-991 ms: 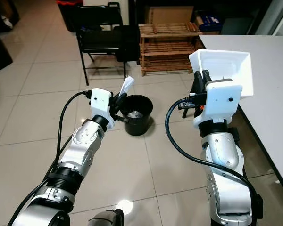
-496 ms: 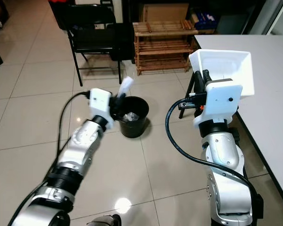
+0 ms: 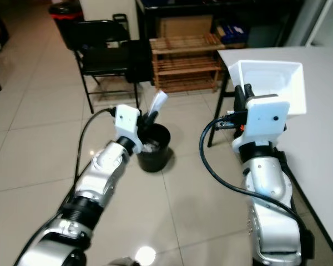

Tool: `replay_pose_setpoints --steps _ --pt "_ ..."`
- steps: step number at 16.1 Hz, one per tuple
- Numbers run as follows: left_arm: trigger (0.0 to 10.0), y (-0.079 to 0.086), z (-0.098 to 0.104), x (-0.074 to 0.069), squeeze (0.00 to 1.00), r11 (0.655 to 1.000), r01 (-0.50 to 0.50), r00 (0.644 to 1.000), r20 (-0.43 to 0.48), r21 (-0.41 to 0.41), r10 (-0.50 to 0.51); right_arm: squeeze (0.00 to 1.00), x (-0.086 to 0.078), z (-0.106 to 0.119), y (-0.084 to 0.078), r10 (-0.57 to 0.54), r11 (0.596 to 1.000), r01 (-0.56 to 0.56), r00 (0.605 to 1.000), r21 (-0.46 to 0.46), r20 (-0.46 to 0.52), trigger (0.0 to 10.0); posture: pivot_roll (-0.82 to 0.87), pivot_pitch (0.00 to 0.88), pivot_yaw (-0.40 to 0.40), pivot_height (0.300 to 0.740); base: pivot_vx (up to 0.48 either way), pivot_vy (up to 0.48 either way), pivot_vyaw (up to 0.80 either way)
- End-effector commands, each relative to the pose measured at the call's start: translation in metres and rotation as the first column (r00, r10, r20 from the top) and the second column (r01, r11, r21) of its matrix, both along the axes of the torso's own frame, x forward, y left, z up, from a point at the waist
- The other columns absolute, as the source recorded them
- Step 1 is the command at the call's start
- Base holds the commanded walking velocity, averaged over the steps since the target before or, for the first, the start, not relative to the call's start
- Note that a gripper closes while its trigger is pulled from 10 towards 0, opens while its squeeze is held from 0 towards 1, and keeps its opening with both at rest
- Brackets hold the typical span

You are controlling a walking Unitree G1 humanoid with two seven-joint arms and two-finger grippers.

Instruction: Picking trash to rubbish bin

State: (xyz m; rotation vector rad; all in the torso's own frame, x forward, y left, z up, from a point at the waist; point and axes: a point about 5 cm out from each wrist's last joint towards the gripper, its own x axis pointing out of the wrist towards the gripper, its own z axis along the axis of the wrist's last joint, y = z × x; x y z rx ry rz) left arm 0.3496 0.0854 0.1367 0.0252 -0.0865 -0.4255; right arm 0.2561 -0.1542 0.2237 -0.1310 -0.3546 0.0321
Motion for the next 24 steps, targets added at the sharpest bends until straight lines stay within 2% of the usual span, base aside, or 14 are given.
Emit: replay_pose_setpoints --steps 1,24 --pt "10.0 0.0027 -0.0005 0.0011 0.00 1.000 -0.010 1.000 -0.010 -0.009 0.010 0.00 0.0010 0.0016 0.0015 0.009 1.000 -0.009 1.000 -0.016 0.006 10.0 0.10 0.091 -0.008 0.740 0.386 0.000 0.00" --pt "10.0 0.0022 -0.0015 0.0020 0.00 1.000 -0.003 1.000 -0.018 -0.011 0.002 0.00 0.0033 0.0013 0.0037 0.021 1.000 -0.021 1.000 -0.013 0.011 10.0 0.10 0.086 -0.007 0.740 0.447 0.000 0.04"
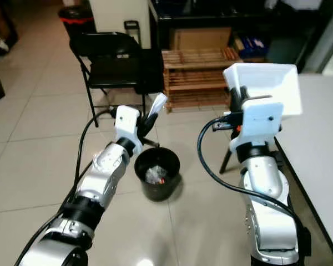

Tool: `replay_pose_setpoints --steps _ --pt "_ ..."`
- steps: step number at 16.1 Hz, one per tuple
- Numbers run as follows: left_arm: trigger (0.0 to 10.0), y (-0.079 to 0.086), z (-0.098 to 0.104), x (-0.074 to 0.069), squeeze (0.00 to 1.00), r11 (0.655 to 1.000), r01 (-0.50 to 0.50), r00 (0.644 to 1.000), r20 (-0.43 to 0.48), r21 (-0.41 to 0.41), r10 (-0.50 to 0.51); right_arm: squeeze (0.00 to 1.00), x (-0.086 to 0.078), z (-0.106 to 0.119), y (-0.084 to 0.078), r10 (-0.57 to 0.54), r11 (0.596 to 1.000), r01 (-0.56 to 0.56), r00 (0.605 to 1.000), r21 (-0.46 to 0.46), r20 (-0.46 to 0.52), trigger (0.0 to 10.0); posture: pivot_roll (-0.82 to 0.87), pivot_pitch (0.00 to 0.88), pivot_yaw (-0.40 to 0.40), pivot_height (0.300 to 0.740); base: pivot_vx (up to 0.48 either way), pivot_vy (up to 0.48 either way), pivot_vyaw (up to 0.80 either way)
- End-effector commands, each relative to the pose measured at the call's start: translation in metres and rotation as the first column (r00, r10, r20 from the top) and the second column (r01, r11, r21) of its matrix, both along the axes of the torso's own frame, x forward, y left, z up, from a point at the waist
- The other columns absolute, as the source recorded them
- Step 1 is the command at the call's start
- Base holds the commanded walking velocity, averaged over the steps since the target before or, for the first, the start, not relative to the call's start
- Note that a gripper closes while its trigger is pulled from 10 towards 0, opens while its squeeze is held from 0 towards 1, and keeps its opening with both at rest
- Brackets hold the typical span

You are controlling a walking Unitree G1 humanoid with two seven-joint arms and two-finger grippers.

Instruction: Picking trash to rubbish bin

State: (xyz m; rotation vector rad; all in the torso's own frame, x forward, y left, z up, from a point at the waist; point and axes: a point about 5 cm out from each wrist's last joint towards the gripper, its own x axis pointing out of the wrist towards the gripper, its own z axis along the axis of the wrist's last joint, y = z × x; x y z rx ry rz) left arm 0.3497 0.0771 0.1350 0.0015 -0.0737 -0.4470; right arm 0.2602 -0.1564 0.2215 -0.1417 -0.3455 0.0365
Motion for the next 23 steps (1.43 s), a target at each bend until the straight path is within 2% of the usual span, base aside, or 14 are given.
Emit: replay_pose_setpoints --steps 1,23 --pt "10.0 0.0107 0.0001 0.0019 0.00 1.000 -0.025 1.000 -0.001 0.009 0.025 0.00 -0.0006 0.0033 0.0062 0.020 1.000 -0.020 1.000 -0.001 0.019 10.0 0.10 0.086 -0.007 0.740 0.450 0.000 0.00" --pt "10.0 0.0088 -0.0023 0.0000 0.00 1.000 -0.023 1.000 -0.005 0.014 0.023 0.00 -0.0018 0.0021 0.0111 0.036 0.999 -0.036 0.999 -0.012 0.013 10.0 0.10 0.094 -0.012 0.740 0.453 0.000 0.00"
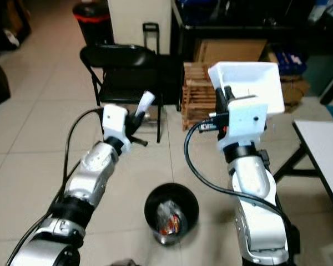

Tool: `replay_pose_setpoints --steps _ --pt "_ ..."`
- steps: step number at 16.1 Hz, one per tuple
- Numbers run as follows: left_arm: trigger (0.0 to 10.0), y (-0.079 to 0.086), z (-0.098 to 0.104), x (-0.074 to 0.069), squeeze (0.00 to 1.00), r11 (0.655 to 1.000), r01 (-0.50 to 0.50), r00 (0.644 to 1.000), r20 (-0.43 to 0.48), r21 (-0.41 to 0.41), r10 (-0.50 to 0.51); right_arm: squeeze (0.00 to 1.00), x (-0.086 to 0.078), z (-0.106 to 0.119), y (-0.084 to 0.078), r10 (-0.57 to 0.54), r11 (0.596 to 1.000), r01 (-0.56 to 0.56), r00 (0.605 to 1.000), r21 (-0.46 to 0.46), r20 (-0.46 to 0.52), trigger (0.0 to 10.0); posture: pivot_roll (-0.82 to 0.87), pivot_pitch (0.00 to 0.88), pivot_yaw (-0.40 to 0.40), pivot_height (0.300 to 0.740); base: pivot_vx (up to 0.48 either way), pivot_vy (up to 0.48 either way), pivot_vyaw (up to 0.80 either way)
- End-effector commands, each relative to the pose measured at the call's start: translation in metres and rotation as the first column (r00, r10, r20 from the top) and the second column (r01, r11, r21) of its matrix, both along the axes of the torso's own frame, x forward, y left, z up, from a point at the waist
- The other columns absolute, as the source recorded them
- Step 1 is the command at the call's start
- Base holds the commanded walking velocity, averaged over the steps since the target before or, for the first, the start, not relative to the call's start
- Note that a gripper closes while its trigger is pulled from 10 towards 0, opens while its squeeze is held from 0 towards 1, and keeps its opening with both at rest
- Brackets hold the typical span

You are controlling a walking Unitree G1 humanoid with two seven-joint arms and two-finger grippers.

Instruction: Picking trash to rubbish bin

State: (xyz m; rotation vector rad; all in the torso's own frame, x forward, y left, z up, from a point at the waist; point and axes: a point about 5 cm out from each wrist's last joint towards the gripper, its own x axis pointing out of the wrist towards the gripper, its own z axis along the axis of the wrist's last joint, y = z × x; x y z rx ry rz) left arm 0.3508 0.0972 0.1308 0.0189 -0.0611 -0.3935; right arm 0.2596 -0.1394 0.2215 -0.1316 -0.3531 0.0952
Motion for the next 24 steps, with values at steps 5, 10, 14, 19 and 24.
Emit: replay_pose_setpoints --steps 5,10,14,19,24 --pt "10.0 -0.013 -0.004 -0.002 0.00 0.999 0.036 0.999 -0.018 0.007 -0.036 0.00 -0.001 0.007 0.002 0.004 1.000 -0.003 0.999 -0.017 0.037 10.0 0.10 0.095 -0.012 0.740 0.091 0.000 0.00" --pt "10.0 0.000 -0.028 0.002 0.00 0.998 -0.033 0.991 -0.126 0.054 0.039 0.00 0.000 0.003 0.001 -0.005 1.000 0.005 1.000 -0.014 0.004 10.0 0.10 0.094 -0.016 0.740 0.000 0.000 -0.11" --pt "10.0 0.014 -0.046 0.001 0.00 0.992 -0.068 0.978 -0.191 0.107 0.087 0.00 0.001 -0.001 0.005 0.008 1.000 -0.009 1.000 -0.014 -0.016 10.0 0.10 0.097 -0.021 0.740 0.000 0.000 -0.79" --pt "10.0 0.025 -0.055 0.001 0.00 0.985 -0.113 0.963 -0.230 0.130 0.141 0.00 0.000 -0.008 0.008 0.017 1.000 -0.018 0.999 -0.013 -0.049 10.0 0.10 0.104 -0.028 0.740 0.000 0.000 -0.79" --pt "10.0 0.021 -0.061 -0.002 0.00 0.984 -0.105 0.958 -0.249 0.142 0.138 0.00 0.000 -0.013 0.006 0.016 1.000 -0.018 0.997 -0.018 -0.073 10.0 0.09 0.103 -0.032 0.740 0.000 0.000 -0.79"
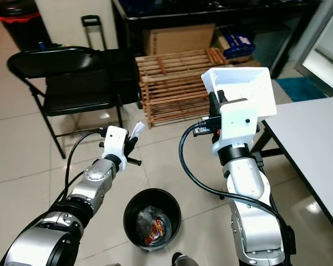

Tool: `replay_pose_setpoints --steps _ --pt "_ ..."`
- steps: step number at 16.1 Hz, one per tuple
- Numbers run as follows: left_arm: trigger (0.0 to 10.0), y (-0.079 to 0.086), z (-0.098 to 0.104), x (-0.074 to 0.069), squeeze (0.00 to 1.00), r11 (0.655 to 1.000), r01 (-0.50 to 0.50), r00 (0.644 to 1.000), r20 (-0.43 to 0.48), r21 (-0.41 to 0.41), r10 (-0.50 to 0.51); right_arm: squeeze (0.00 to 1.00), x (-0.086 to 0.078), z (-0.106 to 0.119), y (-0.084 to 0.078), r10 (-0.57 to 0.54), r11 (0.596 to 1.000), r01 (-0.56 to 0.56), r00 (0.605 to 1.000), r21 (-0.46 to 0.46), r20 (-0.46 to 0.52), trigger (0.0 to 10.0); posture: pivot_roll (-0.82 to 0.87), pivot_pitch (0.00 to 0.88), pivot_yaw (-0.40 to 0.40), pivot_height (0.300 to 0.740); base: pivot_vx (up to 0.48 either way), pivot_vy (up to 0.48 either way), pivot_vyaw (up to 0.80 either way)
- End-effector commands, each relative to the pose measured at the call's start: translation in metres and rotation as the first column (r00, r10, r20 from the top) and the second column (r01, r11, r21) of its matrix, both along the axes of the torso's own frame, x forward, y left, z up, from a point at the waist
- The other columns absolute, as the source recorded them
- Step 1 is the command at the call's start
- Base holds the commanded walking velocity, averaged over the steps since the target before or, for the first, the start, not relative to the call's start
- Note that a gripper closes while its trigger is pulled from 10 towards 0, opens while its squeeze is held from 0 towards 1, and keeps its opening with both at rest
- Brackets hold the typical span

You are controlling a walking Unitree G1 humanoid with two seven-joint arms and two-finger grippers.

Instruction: Picking trash to rubbish bin

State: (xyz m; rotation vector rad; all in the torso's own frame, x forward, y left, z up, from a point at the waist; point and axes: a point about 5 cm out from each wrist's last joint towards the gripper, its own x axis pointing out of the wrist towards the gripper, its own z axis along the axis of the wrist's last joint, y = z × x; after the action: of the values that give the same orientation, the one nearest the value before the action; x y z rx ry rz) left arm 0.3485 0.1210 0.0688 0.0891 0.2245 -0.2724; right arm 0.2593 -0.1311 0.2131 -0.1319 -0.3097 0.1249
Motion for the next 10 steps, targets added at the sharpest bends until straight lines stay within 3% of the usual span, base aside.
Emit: replay_pose_setpoints --steps 1,6,10 --pt "10.0 -0.003 -0.002 0.000 0.00 1.000 0.001 1.000 -0.007 0.012 -0.001 0.00 0.001 -0.007 -0.002 -0.008 1.000 0.008 0.999 -0.013 -0.037 10.0 0.09 0.103 -0.032 0.740 0.000 0.000 -0.79" --pt "10.0 0.001 -0.022 -0.013 0.00 0.999 -0.006 0.997 -0.075 0.042 0.009 0.00 -0.005 -0.037 0.002 0.004 1.000 -0.005 0.988 -0.009 -0.154 10.0 0.06 0.156 -0.047 0.740 0.000 0.000 -0.75" --pt "10.0 -0.003 -0.042 -0.027 0.00 0.996 0.029 0.989 -0.149 0.084 -0.016 0.00 -0.015 -0.066 0.008 0.025 1.000 -0.021 0.965 0.022 -0.260 10.0 0.04 0.206 -0.058 0.740 0.000 0.000 0.00"
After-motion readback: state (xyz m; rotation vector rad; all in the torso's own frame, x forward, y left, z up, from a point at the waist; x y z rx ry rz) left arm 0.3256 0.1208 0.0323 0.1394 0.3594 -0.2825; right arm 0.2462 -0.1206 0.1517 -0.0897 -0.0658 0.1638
